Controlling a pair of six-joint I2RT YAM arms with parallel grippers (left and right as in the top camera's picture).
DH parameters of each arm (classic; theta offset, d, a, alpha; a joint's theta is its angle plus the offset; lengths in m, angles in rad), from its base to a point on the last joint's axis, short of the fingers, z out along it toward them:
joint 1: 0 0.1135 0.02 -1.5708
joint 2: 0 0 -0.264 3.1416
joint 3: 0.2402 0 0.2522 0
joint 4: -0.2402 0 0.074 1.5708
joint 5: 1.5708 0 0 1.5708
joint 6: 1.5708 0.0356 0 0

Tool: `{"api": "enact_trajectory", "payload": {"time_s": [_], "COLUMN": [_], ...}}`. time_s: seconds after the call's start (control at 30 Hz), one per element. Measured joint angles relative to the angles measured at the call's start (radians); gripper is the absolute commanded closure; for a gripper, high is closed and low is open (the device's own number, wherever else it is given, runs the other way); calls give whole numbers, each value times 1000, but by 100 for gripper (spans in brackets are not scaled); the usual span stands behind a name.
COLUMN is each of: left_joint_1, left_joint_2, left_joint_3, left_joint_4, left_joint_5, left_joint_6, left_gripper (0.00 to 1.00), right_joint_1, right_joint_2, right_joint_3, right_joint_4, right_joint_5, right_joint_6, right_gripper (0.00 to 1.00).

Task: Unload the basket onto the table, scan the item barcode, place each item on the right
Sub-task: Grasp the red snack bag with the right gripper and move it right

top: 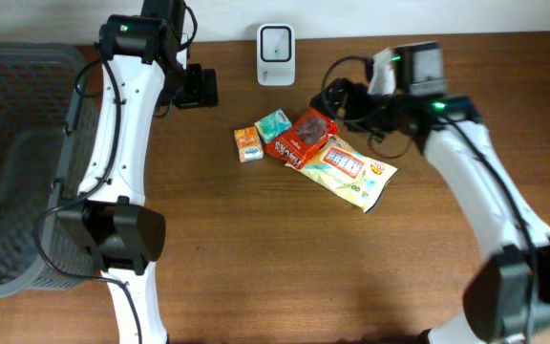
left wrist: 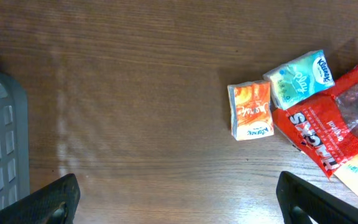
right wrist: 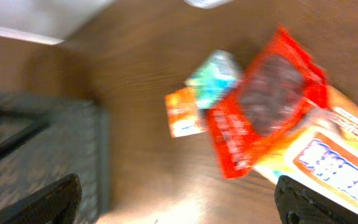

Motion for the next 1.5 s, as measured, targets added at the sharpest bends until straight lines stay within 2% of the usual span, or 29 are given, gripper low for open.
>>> {"api": "enact_trajectory", "payload": {"time_s": [0.03,0.17,0.4,0.47,0.5,0.53,0.67,0.73,0.87,0.97,1.03,1.17,1.27,1.33,1.37,1.4,1.47,1.5], "left_joint_1": [0,0,0,0,0,0,0,0,0,0,0,0,0,0,0,0,0,0], "left_joint_2": [0,0,0,0,0,0,0,0,0,0,0,0,0,0,0,0,0,0], "left_joint_3": [0,0,0,0,0,0,0,0,0,0,0,0,0,0,0,0,0,0], "left_joint_4": [0,0,0,0,0,0,0,-1,0,0,0,0,0,-2,1,-2,-2,-1], "left_joint_5": [0,0,0,0,0,0,0,0,0,0,0,0,0,0,0,0,0,0], "left_joint_6": [0,0,0,0,0,0,0,0,0,0,0,0,0,0,0,0,0,0], "left_gripper": [1,1,1,1,1,1,1,1,1,1,1,1,1,1,1,1,1,1], "right_joint_1": [12,74,140,141,141,141,118,40,-153,-177,-174,-172,-172,-169,-161,-158,-151,-151], "right_joint_2": [35,204,283,304,317,329,333,333,332,332,332,332,332,332,331,331,331,329], "right_joint_3": [0,0,0,0,0,0,2,13,55,55,55,55,55,53,56,56,60,66], "right_joint_4": [2,65,68,61,61,71,150,148,203,203,203,204,204,310,407,410,322,179], "right_joint_5": [41,109,264,288,291,292,182,11,-531,-758,-892,-945,-951,-929,-853,-831,-715,-618], "right_joint_6": [32,150,290,300,308,309,312,291,281,362,516,639,659,660,595,577,472,386], "right_gripper": [2,30,32,56,83,96,96,96,96,96,96,96,96,96,96,96,96,96]}}
